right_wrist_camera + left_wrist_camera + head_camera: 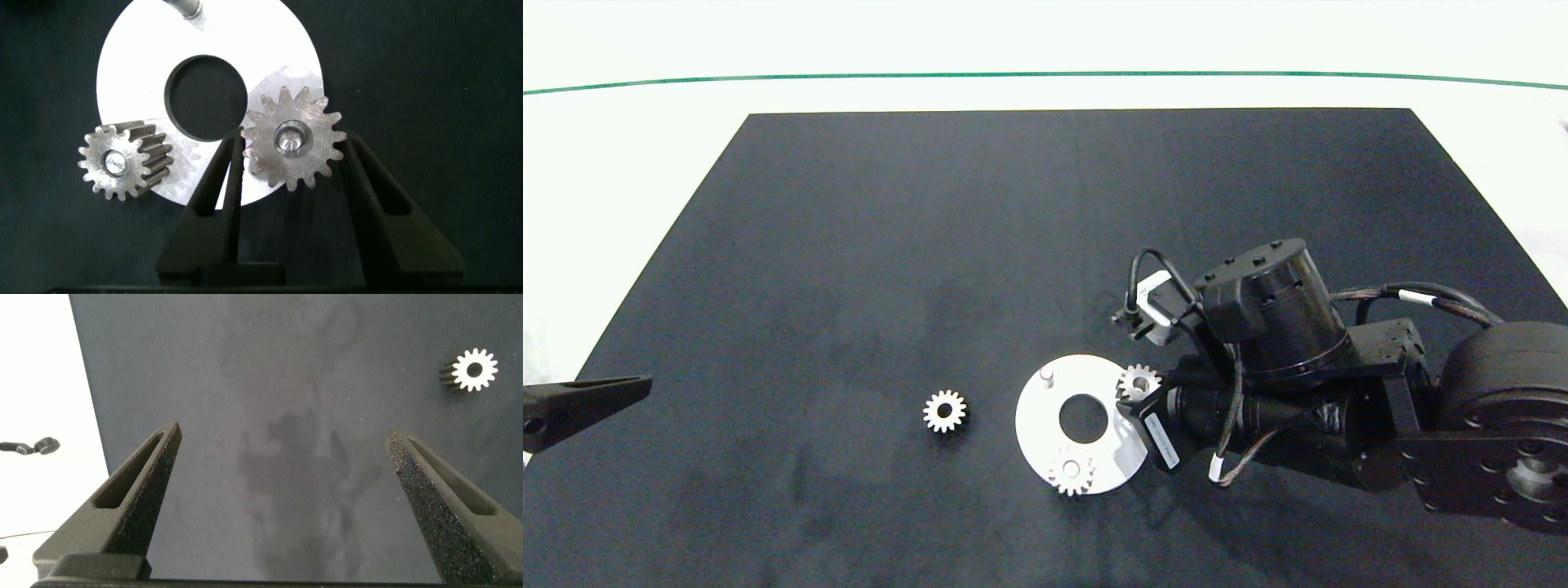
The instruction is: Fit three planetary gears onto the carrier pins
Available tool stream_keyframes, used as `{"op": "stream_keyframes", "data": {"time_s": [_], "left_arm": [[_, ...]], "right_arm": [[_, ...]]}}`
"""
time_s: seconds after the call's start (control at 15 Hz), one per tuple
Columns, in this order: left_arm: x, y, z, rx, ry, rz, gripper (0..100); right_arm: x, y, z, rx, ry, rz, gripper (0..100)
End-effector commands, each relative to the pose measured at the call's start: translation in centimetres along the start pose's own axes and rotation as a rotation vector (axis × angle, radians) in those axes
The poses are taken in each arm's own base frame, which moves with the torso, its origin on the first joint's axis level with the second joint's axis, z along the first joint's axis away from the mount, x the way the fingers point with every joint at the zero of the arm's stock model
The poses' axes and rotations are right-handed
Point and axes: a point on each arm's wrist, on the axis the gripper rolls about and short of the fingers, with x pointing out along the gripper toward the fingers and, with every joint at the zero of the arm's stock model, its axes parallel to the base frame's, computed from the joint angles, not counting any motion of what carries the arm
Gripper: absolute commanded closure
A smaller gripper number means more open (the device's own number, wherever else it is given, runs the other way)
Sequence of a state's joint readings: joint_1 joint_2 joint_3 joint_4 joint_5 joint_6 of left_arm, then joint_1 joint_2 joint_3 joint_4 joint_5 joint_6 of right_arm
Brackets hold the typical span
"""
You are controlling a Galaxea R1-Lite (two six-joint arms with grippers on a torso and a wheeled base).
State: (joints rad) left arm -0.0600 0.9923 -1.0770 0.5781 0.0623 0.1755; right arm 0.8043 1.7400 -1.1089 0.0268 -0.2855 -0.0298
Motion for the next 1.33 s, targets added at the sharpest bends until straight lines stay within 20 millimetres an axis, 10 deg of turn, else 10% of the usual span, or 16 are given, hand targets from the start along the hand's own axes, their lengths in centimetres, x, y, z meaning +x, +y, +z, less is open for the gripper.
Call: {"op": "stream_keyframes", "data": {"time_s": [0.07,1.33], "left_arm": [[0.01,0.00,-0.04,0.001,0.004,0.000,0],[-0.76,-0.07,-0.29,0.018,-0.010,-0.004,0]], "right_arm": [[0.00,0.08,0.03,-0.002,0.000,0.001,72],[0.45,0.27,-0.27,-0.028,-0.012,-0.022,72]]}}
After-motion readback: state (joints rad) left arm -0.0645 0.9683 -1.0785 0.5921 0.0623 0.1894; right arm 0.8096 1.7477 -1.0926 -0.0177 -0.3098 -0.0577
